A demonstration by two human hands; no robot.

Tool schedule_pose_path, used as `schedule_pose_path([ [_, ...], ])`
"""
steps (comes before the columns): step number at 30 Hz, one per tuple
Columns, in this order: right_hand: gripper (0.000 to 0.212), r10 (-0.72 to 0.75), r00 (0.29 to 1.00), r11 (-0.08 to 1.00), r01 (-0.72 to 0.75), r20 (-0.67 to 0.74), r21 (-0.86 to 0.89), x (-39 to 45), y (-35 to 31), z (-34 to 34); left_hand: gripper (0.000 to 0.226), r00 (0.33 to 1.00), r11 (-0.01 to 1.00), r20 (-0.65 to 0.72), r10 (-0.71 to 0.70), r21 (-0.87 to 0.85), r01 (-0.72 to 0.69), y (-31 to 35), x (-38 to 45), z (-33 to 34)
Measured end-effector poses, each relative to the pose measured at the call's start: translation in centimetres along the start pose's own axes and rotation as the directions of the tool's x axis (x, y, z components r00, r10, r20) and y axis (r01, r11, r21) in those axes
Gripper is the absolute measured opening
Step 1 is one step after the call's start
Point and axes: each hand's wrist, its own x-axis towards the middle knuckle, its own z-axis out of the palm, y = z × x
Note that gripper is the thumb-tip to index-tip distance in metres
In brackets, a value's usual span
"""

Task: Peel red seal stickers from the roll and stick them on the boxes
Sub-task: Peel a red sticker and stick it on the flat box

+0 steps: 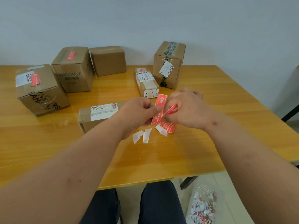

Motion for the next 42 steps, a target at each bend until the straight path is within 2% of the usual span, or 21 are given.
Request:
schedule_pose_path([
  [4,0.021,0.001,1.0,1.0,-0.001,0.001,0.03,-0.1,0.1,-0.1,0.008,1.0,1.0,0.03,-0.005,0.012,0.004,0.1,-0.2,-0.3],
  [15,0.016,0.001,1.0,0.996,-0.001,0.002,0.086,-0.5,0.1,-0.1,0.003,0.994,0.998,-0.105,-0.014,0.061,0.021,-1.1,0.9,0.0],
  [22,0.023,-0.028,0.998,0.997,0.023,0.064,0.069,-1.0,0.3,-0.3,0.005,0.973,0.999,-0.225,-0.042,0.023,0.049,-1.2,1.1,-0.4],
  [25,0.029,-0.035,0.999,0.998,0.036,-0.006,0.059,-1.1,-0.3,-1.0,0.005,0.98,0.996,-0.188,-0.072,-0.064,0.061,-1.0,0.7,-0.8],
  [30,0.021,0.053,0.971,0.993,-0.026,-0.235,0.117,0.5,-1.9,-0.6,0.006,0.992,0.993,-0.112,-0.061,-0.11,0.049,-0.7,-0.1,-1.5],
  [33,0.026,0.1,0.976,0.972,-0.055,-0.192,0.228,1.2,-3.1,0.0,0.005,0.995,0.995,-0.086,-0.042,-0.099,0.033,-0.5,-0.7,-2.0],
  [36,0.009,0.109,0.98,0.939,-0.047,-0.165,0.34,1.7,-4.2,0.3,0.005,0.998,0.996,-0.052,-0.025,-0.084,0.02,-0.4,-1.3,-2.6],
  [37,0.015,0.117,0.978,0.934,-0.05,-0.172,0.354,1.7,-4.5,0.3,0.005,0.998,0.996,-0.056,-0.028,-0.086,0.023,-0.4,-1.5,-2.7],
  [39,0.021,0.123,0.977,0.926,-0.05,-0.173,0.373,1.9,-5.0,0.4,0.008,0.993,0.997,-0.114,-0.022,-0.079,0.014,-0.5,-1.7,-3.2],
  [42,0.022,0.11,0.981,0.928,-0.044,-0.159,0.37,1.9,-5.5,0.7,0.011,0.971,0.995,-0.229,0.061,-0.061,-0.077,-0.6,-2.0,-3.8],
])
